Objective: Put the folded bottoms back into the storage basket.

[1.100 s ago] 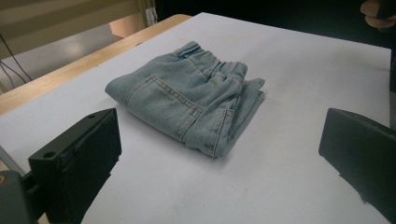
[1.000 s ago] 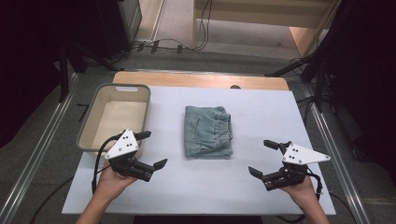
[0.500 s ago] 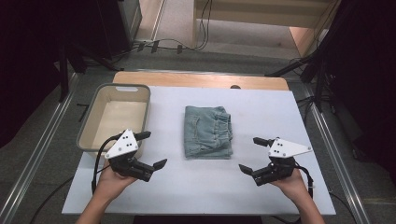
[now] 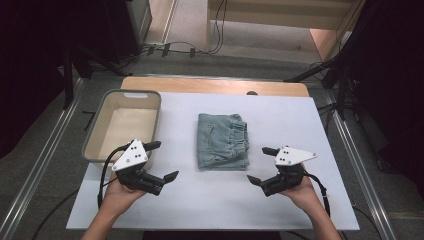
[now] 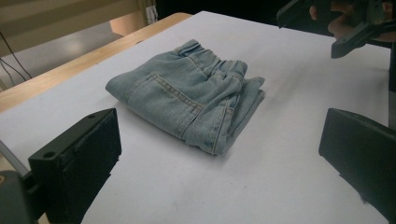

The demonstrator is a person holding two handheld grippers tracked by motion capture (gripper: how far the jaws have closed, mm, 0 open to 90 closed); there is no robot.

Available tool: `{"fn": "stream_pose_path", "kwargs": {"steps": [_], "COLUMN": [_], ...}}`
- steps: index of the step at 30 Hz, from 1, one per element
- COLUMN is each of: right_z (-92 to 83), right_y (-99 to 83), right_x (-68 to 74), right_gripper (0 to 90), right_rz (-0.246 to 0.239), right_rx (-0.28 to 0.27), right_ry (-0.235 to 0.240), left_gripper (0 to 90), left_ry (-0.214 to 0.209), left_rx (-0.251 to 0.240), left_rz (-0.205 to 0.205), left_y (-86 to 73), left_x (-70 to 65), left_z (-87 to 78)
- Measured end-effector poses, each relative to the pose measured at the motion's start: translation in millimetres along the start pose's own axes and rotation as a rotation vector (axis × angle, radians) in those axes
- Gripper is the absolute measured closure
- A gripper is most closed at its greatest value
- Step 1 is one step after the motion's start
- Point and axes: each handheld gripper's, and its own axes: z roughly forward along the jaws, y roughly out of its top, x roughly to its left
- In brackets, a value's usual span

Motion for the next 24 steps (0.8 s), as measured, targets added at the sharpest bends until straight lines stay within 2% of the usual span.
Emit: {"fn": "stream_pose_path", "kwargs": {"steps": [13, 22, 24], "right_z": [18.5, 32.2, 33.9], "right_y": [-1.7, -2.7, -2.0], "right_x": [-3.7, -4.9, -5.8], "right_gripper": [0.0, 0.0, 3.2], "right_rz": [-0.021, -0.040, -0.050], "right_rx": [0.037, 0.064, 0.064], "right_ry": [-0.027, -0.025, -0.037], "left_gripper": [0.0, 0.0, 0.0], "left_ry": [-0.008, -0.009, -0.010], "left_rx": [0.014, 0.024, 0.026], "left_rz": [0.003, 0.007, 0.006], "left_y": [-1.2, -2.5, -2.7], "left_x": [-1.7, -2.2, -2.0], "left_z": [4.9, 7.7, 7.8]}}
